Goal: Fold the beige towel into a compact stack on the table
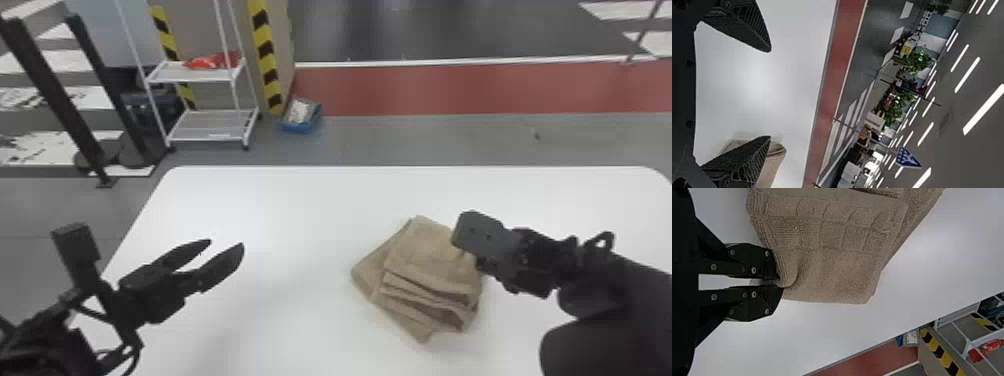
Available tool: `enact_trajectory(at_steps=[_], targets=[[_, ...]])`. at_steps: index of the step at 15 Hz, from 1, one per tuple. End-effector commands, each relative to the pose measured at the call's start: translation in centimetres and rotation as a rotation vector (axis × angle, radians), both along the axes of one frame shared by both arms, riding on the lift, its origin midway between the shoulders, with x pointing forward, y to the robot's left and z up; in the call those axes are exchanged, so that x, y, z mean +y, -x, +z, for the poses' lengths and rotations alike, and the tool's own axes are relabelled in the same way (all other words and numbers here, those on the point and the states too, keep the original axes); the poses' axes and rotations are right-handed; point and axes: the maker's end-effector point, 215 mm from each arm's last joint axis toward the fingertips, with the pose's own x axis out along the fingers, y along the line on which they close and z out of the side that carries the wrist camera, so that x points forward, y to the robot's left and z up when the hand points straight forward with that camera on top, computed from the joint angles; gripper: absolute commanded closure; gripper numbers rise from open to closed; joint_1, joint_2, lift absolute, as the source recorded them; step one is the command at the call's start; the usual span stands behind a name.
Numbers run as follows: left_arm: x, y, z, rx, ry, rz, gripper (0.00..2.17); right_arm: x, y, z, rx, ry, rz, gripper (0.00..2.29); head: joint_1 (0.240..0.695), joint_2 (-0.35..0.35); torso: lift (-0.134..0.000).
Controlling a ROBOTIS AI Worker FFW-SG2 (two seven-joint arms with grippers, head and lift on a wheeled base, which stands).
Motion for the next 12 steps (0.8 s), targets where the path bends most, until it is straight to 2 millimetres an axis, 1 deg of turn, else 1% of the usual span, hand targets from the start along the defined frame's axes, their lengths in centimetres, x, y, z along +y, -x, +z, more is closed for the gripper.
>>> enact_trajectory(at_steps=[1,3,5,7,8,9,10,11,12], targets=[[0.3,0.1,0.0,0.0,-0.001,0.005,0.09,-0.2,0.0,-0.1,0.002,-0.005,-0.014,0.0,0.695,0.102,-0.124],[0.7,0.3,-0.2,0.004,-0.005,0.012,0.09,-1.3,0.8,0.7,0.003,-0.012,-0.024,0.01,0.695,0.105,-0.124],[0.9,0.3,-0.2,0.005,-0.007,0.011,0.09,-1.9,2.6,2.1,0.04,-0.098,-0.02,0.04,0.695,0.102,-0.124],[0.7,0.3,-0.1,0.004,-0.005,0.008,0.09,-1.4,4.6,3.7,0.083,-0.187,0.021,0.04,0.695,0.1,-0.124],[0.5,0.2,-0.1,0.003,-0.005,0.005,0.09,-1.1,5.0,4.4,0.097,-0.255,0.028,0.06,0.695,0.101,-0.124],[0.3,0.2,-0.1,0.003,-0.004,0.002,0.09,-1.2,5.2,4.3,0.13,-0.346,-0.022,0.06,0.695,0.104,-0.124],[0.1,0.1,-0.1,0.002,-0.005,0.0,0.09,-1.2,4.9,4.7,0.172,-0.476,-0.12,0.06,0.695,0.104,-0.124],[-0.1,0.0,0.1,-0.001,-0.005,-0.003,0.09,-0.4,4.1,5.4,0.198,-0.605,-0.206,0.1,0.695,0.101,-0.124],[-0.2,0.0,0.1,-0.002,-0.008,-0.002,0.09,1.0,3.2,6.3,0.219,-0.718,-0.222,0.3,0.695,0.097,-0.124]])
